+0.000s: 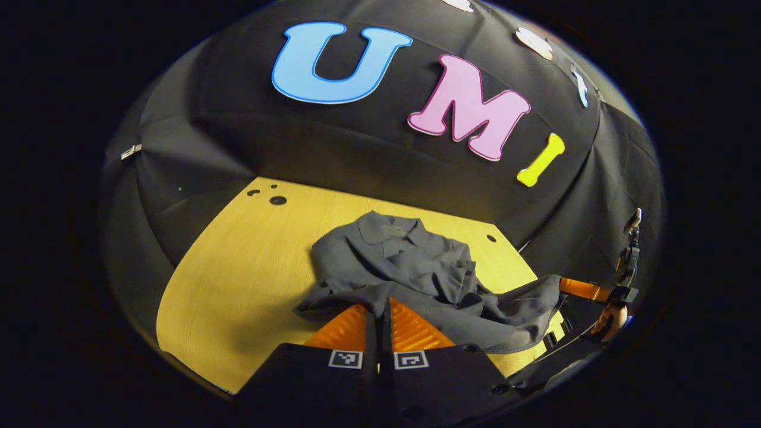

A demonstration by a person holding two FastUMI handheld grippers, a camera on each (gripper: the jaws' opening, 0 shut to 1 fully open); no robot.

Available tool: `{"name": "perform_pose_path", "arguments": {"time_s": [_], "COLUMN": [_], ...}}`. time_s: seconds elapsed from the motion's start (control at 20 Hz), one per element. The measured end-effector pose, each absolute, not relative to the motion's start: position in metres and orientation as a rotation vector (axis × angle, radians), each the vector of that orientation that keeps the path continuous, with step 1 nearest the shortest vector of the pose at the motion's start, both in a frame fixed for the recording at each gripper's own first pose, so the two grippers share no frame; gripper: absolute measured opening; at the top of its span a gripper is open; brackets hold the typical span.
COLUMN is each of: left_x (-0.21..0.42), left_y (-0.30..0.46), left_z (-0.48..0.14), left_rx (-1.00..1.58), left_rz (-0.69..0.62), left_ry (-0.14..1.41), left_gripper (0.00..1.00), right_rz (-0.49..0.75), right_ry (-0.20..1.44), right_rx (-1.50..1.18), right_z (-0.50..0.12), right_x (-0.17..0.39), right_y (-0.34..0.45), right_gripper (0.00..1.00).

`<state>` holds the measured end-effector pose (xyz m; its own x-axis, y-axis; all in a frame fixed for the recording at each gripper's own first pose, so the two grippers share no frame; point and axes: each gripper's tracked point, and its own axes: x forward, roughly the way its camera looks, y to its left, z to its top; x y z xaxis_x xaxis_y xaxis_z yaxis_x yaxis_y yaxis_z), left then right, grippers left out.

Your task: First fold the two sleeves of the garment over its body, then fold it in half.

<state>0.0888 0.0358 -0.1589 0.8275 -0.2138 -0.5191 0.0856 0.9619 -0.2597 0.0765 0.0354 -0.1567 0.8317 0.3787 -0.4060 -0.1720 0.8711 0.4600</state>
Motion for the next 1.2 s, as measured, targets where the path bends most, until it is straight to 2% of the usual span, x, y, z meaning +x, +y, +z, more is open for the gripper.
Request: {"name": "perform_pose_path", "arguments": {"time_s": [0.25, 0.45, 0.65, 0.8, 0.85, 0.9, 0.95, 1.0, 1.2], "left_x": [0.131, 0.16, 0.19, 0.193, 0.192, 0.19, 0.189, 0.188, 0.185], "left_y": [0.04, 0.032, 0.022, 0.019, 0.021, 0.024, 0.026, 0.028, 0.034], "left_z": [-0.146, -0.162, -0.17, -0.174, -0.178, -0.181, -0.183, -0.186, -0.192], "left_rx": [-0.254, -0.244, -0.251, -0.247, -0.251, -0.255, -0.26, -0.263, -0.252], "left_rz": [-0.133, -0.135, -0.124, -0.129, -0.127, -0.122, -0.118, -0.114, -0.107], "left_ry": [0.538, 0.559, 0.572, 0.583, 0.59, 0.598, 0.605, 0.612, 0.622], "left_gripper": [0.05, 0.05, 0.05, 0.05, 0.05, 0.05, 0.05, 0.05, 0.05], "right_rz": [0.257, 0.241, 0.293, 0.339, 0.354, 0.354, 0.359, 0.346, 0.32], "right_ry": [0.424, 0.48, 0.589, 0.711, 0.762, 0.794, 0.812, 0.827, 0.86], "right_rx": [0.405, 0.366, 0.398, 0.354, 0.342, 0.315, 0.282, 0.231, 0.118], "right_z": [-0.131, -0.16, -0.196, -0.235, -0.25, -0.264, -0.275, -0.284, -0.316], "right_x": [0.129, 0.141, 0.123, 0.071, 0.051, 0.036, 0.023, 0.016, 0.019], "right_y": [0.024, 0.027, 0.056, 0.065, 0.068, 0.065, 0.064, 0.057, 0.057], "right_gripper": [0.05, 0.05, 0.05, 0.09, 0.34, 0.34, 0.53, 0.77, 0.82]}}
